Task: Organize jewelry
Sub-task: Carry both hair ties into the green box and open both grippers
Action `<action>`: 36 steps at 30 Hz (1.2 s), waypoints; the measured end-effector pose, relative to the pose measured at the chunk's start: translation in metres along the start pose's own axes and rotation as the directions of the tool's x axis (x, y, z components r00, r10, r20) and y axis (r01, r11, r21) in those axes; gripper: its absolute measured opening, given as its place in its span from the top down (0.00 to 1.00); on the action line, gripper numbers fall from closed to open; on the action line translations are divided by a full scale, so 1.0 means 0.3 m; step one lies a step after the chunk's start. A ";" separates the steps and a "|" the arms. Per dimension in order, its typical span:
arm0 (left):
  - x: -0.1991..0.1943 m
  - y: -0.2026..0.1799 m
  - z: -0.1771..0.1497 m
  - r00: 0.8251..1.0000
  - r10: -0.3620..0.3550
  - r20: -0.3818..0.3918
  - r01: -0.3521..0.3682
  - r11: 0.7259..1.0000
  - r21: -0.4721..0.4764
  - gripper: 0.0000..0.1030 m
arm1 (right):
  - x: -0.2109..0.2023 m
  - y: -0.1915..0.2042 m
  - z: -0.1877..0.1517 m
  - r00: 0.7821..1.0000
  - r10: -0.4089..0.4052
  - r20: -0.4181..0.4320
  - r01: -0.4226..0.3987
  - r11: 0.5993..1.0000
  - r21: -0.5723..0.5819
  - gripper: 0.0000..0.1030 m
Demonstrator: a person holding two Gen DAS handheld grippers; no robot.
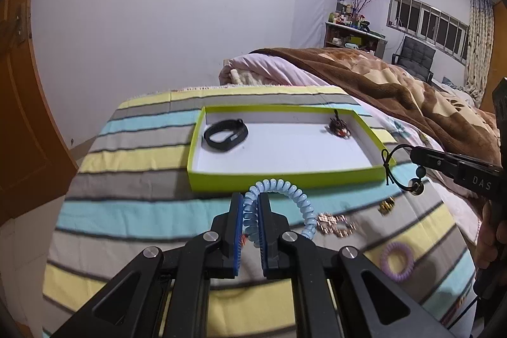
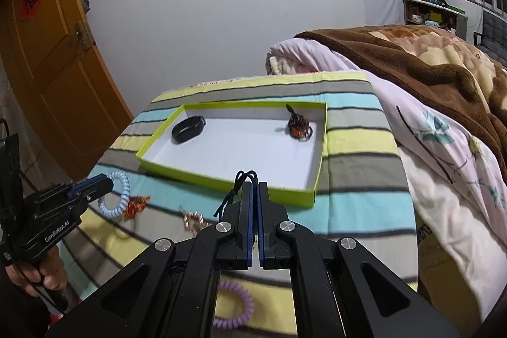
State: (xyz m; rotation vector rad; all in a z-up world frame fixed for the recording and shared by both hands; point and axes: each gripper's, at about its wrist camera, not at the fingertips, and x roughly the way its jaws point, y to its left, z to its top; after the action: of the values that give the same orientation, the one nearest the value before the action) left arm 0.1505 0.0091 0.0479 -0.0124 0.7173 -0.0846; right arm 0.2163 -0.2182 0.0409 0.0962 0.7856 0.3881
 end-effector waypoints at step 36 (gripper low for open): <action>0.426 0.089 0.132 0.986 0.067 -0.154 -0.064 0.998 0.022 0.91 | 0.330 -0.102 0.073 0.985 -0.056 -0.166 0.056 0.998 -0.008 0.96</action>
State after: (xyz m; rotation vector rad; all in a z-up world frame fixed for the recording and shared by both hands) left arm 0.2744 0.0245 -0.0073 0.0347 0.8716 -0.0290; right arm 0.3043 -0.2082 -0.0169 0.0390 0.9503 0.3470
